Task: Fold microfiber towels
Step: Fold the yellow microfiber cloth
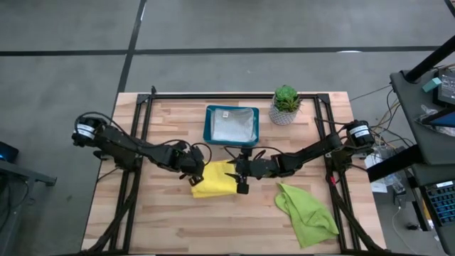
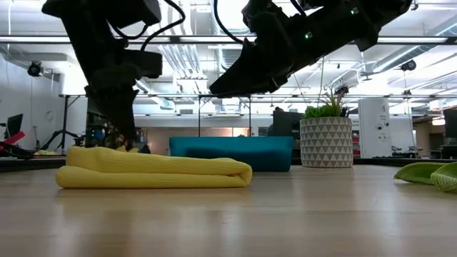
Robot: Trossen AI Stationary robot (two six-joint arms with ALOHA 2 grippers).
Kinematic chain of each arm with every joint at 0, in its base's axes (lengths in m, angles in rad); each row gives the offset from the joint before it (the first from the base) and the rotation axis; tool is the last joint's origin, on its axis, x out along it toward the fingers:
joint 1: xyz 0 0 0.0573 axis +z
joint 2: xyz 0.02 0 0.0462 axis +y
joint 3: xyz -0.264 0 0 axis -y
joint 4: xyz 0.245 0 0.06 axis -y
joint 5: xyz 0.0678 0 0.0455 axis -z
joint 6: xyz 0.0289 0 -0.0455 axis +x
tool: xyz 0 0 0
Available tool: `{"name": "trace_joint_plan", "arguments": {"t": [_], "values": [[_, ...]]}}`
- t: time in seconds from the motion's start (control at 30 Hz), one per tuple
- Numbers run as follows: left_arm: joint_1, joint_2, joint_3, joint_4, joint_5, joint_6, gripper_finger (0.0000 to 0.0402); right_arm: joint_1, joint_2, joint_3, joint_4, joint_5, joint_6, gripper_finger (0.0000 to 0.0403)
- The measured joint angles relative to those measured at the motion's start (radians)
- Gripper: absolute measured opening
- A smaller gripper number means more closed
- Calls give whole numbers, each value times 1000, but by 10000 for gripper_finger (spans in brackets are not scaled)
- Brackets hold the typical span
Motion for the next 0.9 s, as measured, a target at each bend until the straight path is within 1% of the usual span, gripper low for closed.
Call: {"name": "trace_joint_plan", "arguments": {"t": [0.13, 0.17, 0.2, 0.27, 0.3, 0.33, 0.47, 0.6, 0.7, 0.9], "values": [[0, -28, 25, -73, 34, 23, 101, 3, 1, 0, -4, -174, 61, 198], [-2, -36, 31, -77, 59, 45, 106, 6, 7, 0, -1, -206, 80, 198], [-6, -47, 35, -77, 102, 71, 109, 13, 12, 0, 0, -227, 91, 196], [-28, -67, 35, -58, 214, 91, 111, 29, 32, 0, -3, -235, 121, 189], [-51, -73, 33, -39, 251, 87, 111, 39, 45, 0, -3, -237, 133, 184], [-76, -78, 29, -30, 267, 66, 111, 49, 58, 0, -5, -238, 149, 179], [-186, -73, -4, -29, 250, -38, 111, 84, 103, 0, -6, -232, 195, 158], [-270, -53, -11, -14, 173, -144, 111, 97, 134, 0, -7, -222, 225, 140], [-292, -39, -11, -4, 122, -184, 111, 97, 139, 0, -14, -220, 235, 130], [-298, -1, -11, 64, 113, -202, 111, 97, 129, 0, -99, -202, 239, 121]]}}
